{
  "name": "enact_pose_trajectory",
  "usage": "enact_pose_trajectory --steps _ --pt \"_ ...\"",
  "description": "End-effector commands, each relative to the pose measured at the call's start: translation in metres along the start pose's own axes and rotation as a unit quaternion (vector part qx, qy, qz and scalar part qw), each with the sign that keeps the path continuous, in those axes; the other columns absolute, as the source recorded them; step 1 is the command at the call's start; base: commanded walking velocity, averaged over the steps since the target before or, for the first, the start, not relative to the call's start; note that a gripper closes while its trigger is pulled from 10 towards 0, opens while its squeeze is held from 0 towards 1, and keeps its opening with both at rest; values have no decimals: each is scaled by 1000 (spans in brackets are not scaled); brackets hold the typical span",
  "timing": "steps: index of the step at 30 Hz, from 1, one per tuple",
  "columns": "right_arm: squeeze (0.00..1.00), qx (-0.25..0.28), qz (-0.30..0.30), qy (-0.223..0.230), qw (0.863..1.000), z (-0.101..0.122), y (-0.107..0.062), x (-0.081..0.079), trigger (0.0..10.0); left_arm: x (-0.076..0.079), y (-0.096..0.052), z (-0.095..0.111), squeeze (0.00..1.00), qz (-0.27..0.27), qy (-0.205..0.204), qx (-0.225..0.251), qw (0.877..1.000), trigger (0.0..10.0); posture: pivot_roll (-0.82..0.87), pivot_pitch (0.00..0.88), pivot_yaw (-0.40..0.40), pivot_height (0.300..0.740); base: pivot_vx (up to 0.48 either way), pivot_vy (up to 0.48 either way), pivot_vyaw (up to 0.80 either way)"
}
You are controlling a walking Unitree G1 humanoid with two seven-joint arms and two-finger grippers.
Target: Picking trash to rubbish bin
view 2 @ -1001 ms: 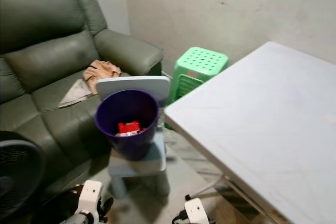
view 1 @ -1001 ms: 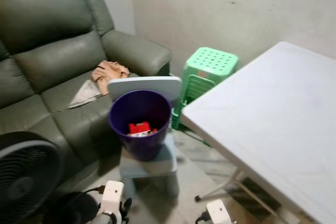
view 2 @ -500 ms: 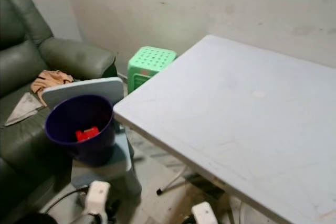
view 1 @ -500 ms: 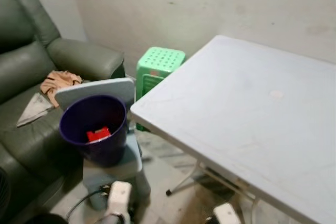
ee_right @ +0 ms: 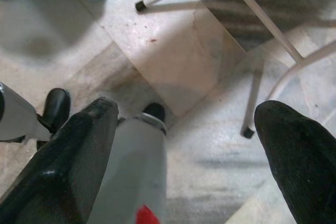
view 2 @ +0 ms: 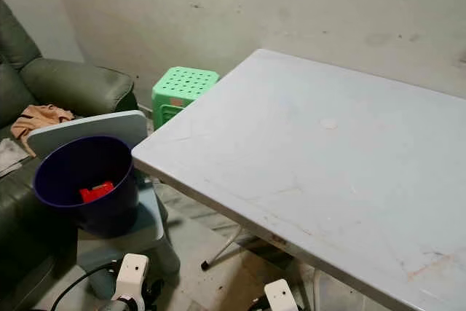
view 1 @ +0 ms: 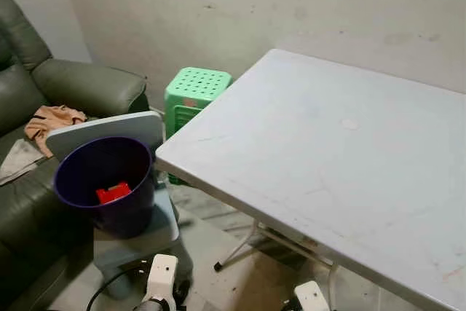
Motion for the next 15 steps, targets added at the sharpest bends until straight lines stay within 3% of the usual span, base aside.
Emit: enact_pose_trajectory --steps 1,8,15 --pt "0 4 -2 7 1000 2 0 2 10000 -1 0 1 0 2 -3 1 1000 10000 -17 0 -22 715 0 0 0" --pt "0 5 -2 9 1000 3 0 2 10000 3 0 0 0 -6 -9 1 1000 10000 -18 2 -21 715 0 0 0" --pt "0 6 -1 14 1000 3 0 2 10000 3 0 -1 0 -4 -7 -1 1000 10000 -17 7 -20 715 0 -301 0"
Point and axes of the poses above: a point about 5 cm out from each wrist's last joint towards the gripper, its own y axis pointing out of the wrist towards the gripper, its own z axis along the axis of the wrist's last joint, x = y × z, the point moved 3 cm from there along y, pointing out of the wrist towards the gripper, and after that the axes turned 13 degrees about y, right-handed, at the moved point
